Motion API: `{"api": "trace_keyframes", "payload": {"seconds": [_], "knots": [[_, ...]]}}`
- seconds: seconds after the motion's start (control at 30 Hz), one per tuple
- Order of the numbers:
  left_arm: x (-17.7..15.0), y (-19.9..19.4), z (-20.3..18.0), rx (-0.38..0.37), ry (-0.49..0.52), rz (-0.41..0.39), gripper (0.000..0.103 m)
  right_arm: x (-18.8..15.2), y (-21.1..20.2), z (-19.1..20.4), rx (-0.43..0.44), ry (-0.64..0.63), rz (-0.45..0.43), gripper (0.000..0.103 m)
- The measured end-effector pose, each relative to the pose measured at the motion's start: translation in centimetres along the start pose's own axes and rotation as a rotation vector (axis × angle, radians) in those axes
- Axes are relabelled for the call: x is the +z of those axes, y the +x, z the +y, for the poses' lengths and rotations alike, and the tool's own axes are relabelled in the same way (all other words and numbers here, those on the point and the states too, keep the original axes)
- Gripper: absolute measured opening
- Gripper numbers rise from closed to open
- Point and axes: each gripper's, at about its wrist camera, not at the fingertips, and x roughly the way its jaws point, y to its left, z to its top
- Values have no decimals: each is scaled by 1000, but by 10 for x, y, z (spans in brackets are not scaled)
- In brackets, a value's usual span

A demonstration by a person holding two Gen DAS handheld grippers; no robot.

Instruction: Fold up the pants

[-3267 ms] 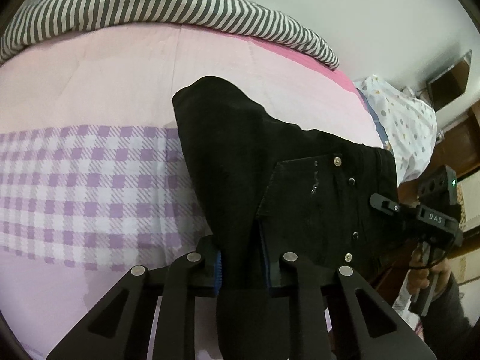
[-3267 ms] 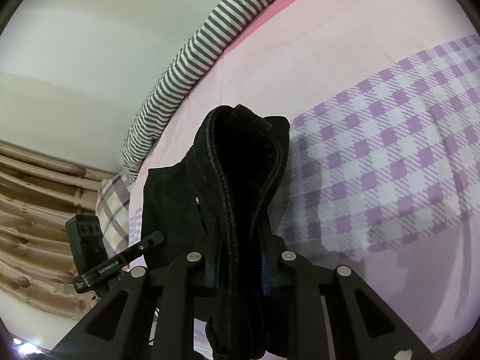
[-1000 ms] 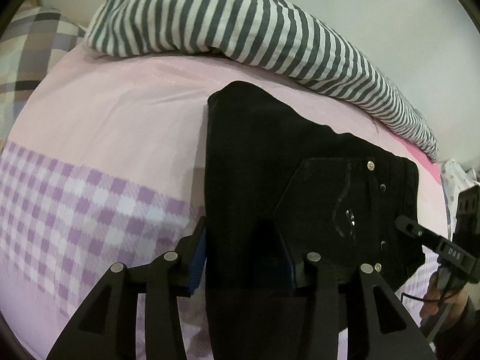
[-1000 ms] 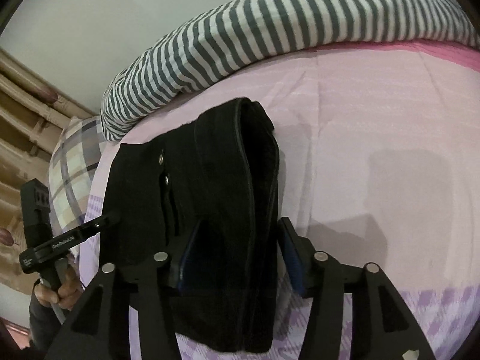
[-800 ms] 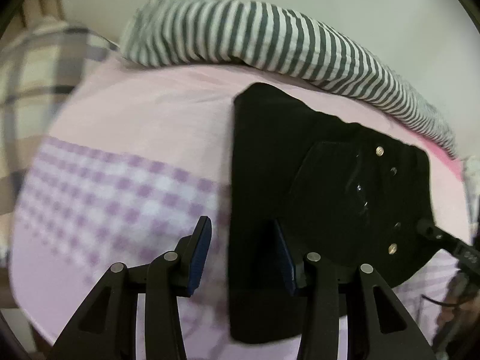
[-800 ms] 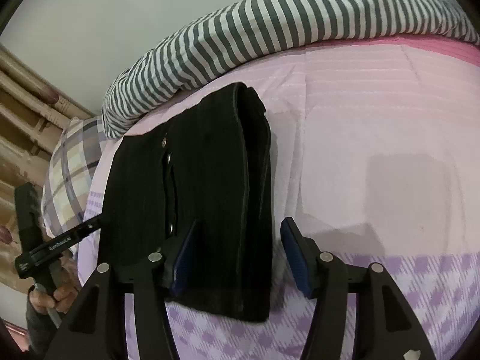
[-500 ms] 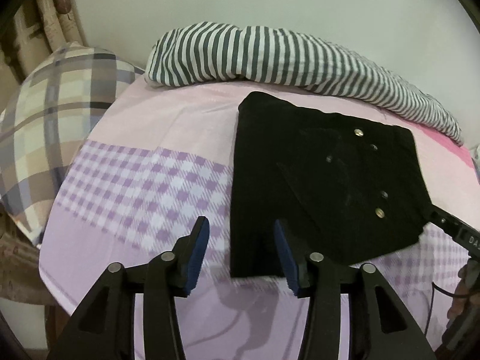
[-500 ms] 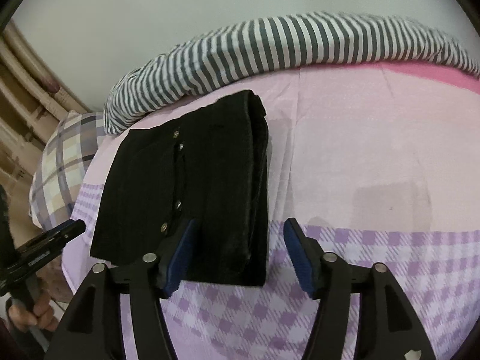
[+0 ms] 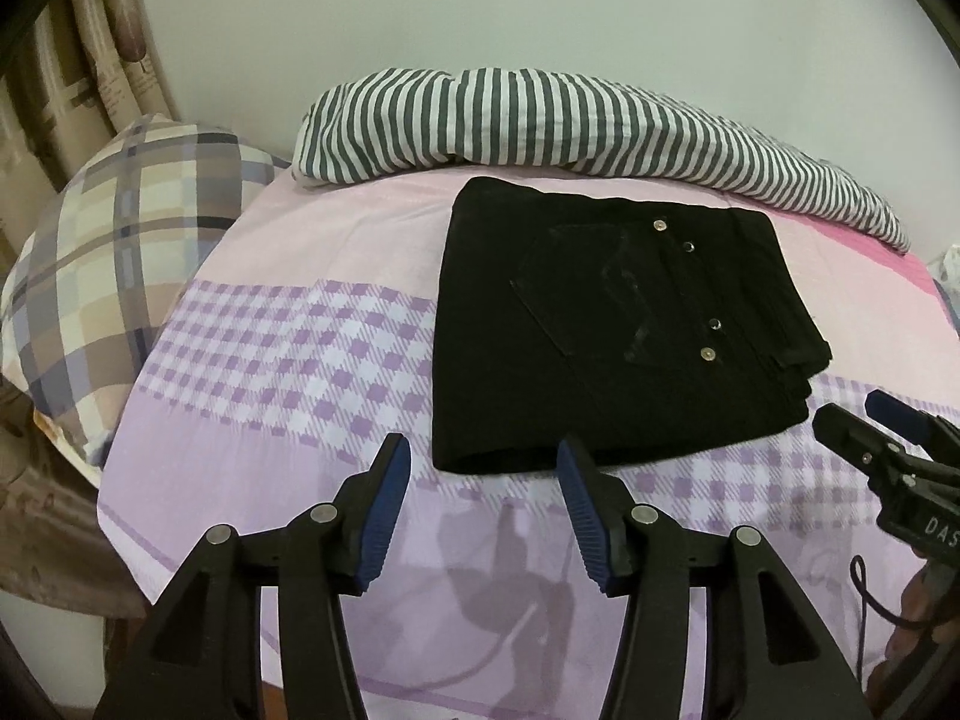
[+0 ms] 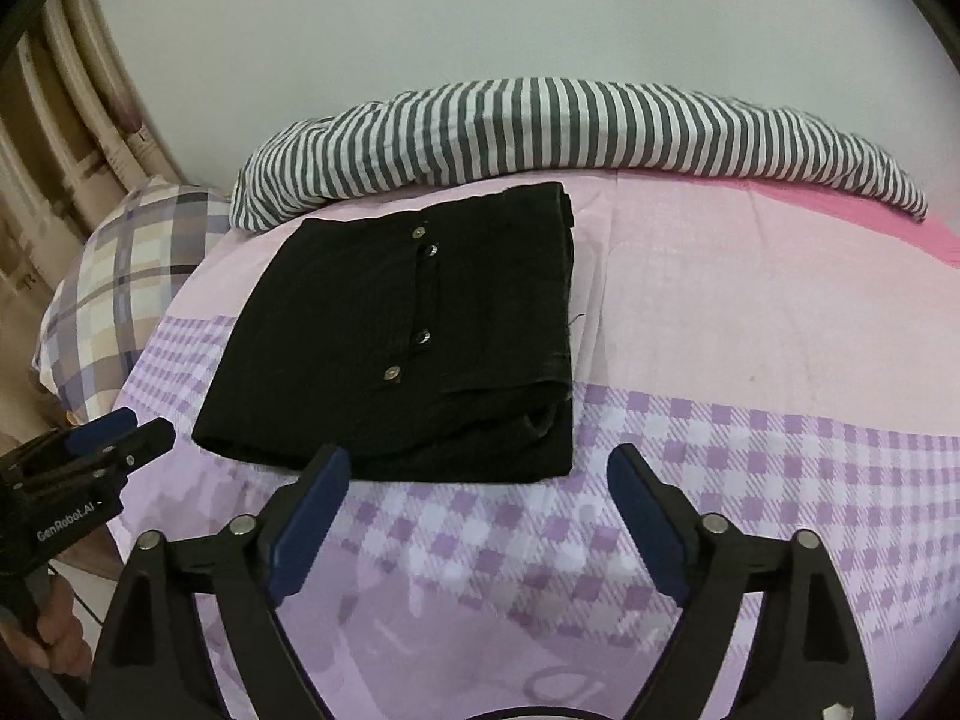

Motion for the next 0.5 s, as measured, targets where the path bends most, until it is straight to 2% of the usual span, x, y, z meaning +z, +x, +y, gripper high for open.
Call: {"api": "trace_keyframes", "payload": {"seconds": [0.5], "knots": [[-13,-11,-6,24,10,-35,53,-13,-21,29,-58,-77,-62,99]]}}
